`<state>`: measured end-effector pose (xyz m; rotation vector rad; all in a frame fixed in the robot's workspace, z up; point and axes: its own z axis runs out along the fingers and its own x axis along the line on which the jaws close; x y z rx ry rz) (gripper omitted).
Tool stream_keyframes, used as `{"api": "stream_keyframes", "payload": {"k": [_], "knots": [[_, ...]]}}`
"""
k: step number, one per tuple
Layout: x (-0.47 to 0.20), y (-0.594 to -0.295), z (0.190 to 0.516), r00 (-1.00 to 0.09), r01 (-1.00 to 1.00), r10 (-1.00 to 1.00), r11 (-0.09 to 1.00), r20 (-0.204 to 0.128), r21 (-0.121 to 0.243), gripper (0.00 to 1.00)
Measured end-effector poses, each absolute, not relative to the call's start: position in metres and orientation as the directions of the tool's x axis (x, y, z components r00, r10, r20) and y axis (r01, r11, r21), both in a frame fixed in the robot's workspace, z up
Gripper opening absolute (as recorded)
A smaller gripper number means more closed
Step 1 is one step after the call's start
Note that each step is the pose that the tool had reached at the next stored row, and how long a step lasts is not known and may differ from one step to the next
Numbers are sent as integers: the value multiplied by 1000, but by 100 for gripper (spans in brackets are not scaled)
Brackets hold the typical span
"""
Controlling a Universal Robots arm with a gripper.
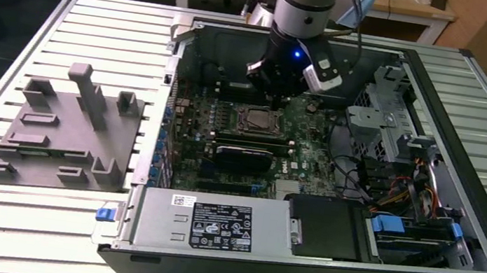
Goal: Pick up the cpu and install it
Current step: 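Install the second cpu locking lever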
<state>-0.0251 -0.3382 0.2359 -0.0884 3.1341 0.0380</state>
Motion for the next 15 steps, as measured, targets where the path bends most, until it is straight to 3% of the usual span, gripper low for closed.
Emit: {"api": "stream_keyframes", "payload": {"k": [15], "knots": [[-26, -359, 236, -998, -56, -56, 998, 16, 25, 11]]}}
